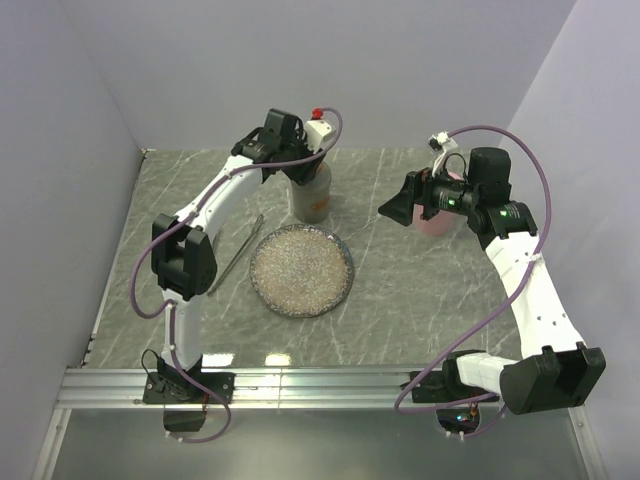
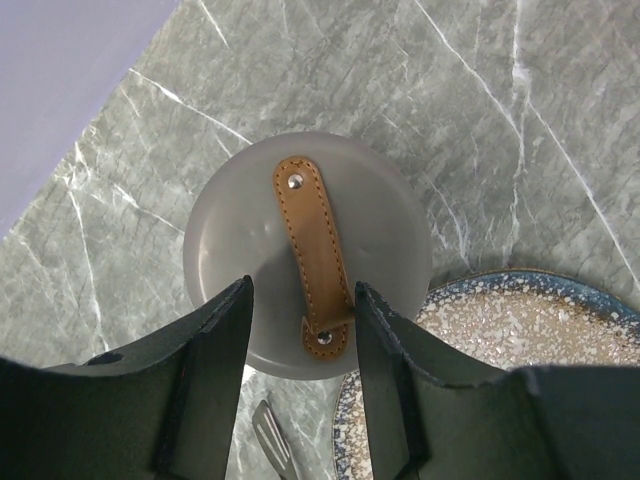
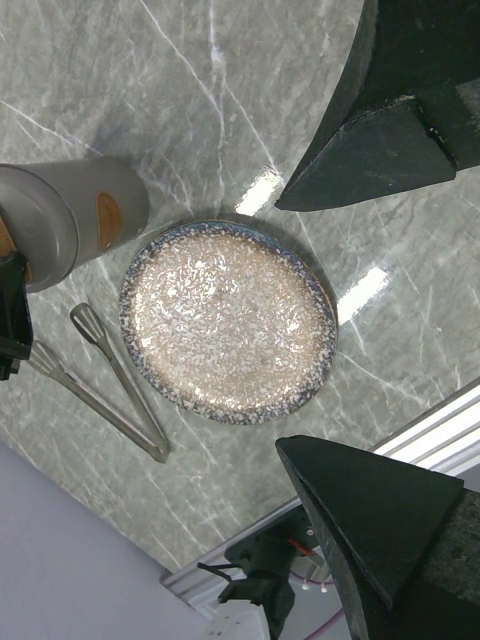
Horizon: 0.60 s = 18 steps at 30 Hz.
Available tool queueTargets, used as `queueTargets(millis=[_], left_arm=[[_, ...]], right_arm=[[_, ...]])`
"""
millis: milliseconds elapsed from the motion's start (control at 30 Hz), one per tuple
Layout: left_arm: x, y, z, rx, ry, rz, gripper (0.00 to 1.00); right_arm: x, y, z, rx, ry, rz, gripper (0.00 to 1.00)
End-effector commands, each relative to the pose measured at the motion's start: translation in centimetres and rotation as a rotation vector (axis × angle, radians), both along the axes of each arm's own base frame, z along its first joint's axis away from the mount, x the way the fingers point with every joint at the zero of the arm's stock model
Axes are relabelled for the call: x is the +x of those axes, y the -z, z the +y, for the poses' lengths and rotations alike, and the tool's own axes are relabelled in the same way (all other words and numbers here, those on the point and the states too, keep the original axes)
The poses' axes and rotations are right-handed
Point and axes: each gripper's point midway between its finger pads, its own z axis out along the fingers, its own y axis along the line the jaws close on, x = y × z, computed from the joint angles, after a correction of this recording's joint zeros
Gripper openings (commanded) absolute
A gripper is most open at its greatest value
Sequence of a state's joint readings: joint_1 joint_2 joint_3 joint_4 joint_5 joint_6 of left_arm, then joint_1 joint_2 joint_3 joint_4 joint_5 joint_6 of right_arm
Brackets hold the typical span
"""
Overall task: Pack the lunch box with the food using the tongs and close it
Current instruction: Close the box lid on the packing box.
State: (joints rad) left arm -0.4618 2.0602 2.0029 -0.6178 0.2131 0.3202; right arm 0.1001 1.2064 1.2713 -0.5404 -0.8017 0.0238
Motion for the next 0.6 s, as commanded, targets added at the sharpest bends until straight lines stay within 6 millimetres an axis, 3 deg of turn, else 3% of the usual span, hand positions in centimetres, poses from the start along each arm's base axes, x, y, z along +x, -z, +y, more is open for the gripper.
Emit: queueTargets(millis=[0, 200, 367, 567], left_arm=[[-0.6, 0.1, -0.4, 0.011, 0.020, 0.002, 0.51], [-0.3, 0.3, -0.1, 0.027, -0.004, -0.013, 0.50], [0.1, 0.0, -0.3, 0.015, -0.021, -0.011, 0.36], [0.5, -1.7, -0.8, -0.023, -0.036, -0.021, 0.21]], right_arm=[[-0.3, -1.0, -0.2, -0.004, -0.002, -0.049, 1.00], [-0.2, -1.0, -0.2, -0.006, 0.001, -0.048, 1.00], [-0.2, -1.0, -0.2, -0.007, 0.000, -0.046, 1.00], [-0.3, -0.9, -0.2, -0.006, 0.001, -0.043, 1.00]])
